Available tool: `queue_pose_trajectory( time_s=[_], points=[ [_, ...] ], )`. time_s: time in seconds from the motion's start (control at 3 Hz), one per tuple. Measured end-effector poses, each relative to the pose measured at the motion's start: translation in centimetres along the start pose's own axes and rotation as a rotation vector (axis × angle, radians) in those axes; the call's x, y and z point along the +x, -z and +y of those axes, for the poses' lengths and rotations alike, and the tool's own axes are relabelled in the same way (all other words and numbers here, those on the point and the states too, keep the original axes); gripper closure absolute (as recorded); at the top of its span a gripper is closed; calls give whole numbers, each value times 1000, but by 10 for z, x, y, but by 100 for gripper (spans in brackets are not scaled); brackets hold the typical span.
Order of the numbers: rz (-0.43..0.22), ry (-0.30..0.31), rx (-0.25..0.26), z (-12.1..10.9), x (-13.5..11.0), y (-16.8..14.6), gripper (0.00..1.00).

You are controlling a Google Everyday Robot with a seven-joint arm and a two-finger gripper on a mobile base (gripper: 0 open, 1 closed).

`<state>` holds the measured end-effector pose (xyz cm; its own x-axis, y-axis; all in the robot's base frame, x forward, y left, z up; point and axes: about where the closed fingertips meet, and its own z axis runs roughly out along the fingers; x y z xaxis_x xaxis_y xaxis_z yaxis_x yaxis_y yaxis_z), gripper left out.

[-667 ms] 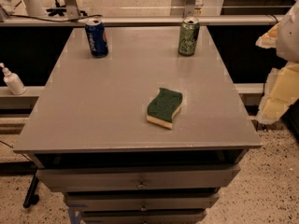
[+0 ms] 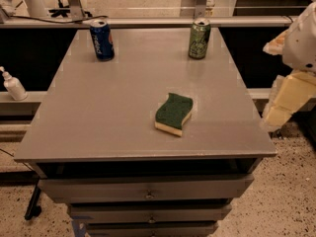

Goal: Move sponge near pepsi can

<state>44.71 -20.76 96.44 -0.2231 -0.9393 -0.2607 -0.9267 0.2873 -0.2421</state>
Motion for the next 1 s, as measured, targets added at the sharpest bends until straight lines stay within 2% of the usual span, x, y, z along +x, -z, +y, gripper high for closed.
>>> queue_pose_trajectory(
  time_s=[0.67,1.0],
  points=[
    [-185,-58,-27,-21,-51,-83,0],
    [-239,-125,-72,-23,-66,-126,0]
  ],
)
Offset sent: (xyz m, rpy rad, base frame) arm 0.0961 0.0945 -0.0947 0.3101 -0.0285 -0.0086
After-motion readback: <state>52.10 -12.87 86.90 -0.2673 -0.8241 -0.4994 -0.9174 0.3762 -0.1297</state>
